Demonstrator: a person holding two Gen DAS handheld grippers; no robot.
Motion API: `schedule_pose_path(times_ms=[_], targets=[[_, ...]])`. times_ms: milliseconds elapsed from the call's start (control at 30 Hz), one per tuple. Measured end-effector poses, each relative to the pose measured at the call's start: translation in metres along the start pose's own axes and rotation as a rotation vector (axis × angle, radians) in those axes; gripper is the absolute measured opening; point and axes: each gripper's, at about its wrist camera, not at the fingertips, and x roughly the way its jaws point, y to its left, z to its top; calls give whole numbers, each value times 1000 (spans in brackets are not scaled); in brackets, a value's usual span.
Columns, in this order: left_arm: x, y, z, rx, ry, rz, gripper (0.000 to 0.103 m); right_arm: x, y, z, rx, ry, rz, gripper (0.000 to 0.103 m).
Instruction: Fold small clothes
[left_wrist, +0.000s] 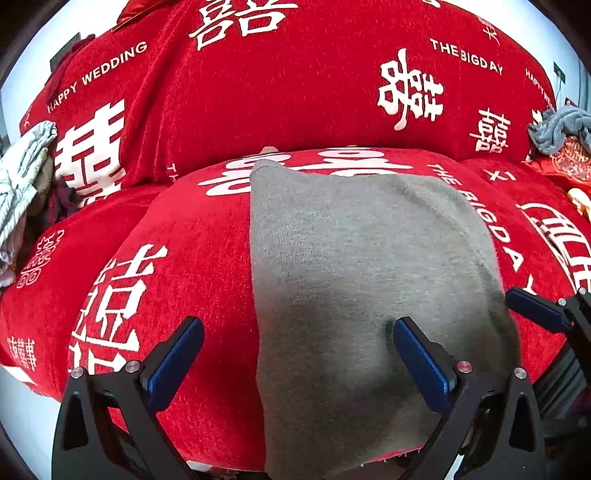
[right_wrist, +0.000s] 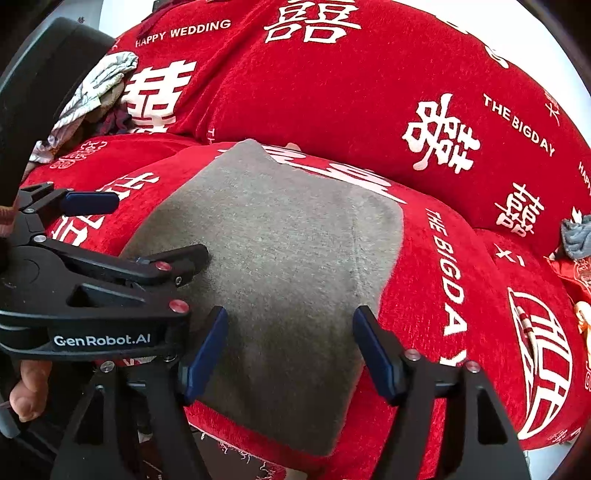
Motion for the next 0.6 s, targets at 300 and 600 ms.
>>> schedule_pose_path(times_ms=[300, 600], targets=[[-15, -8, -5, 4, -43, 45, 103, -4, -7, 2, 26, -11, -1, 73], [-21, -9, -8, -10, -63, 51, 103, -4, -8, 2, 25, -12, 7, 74]])
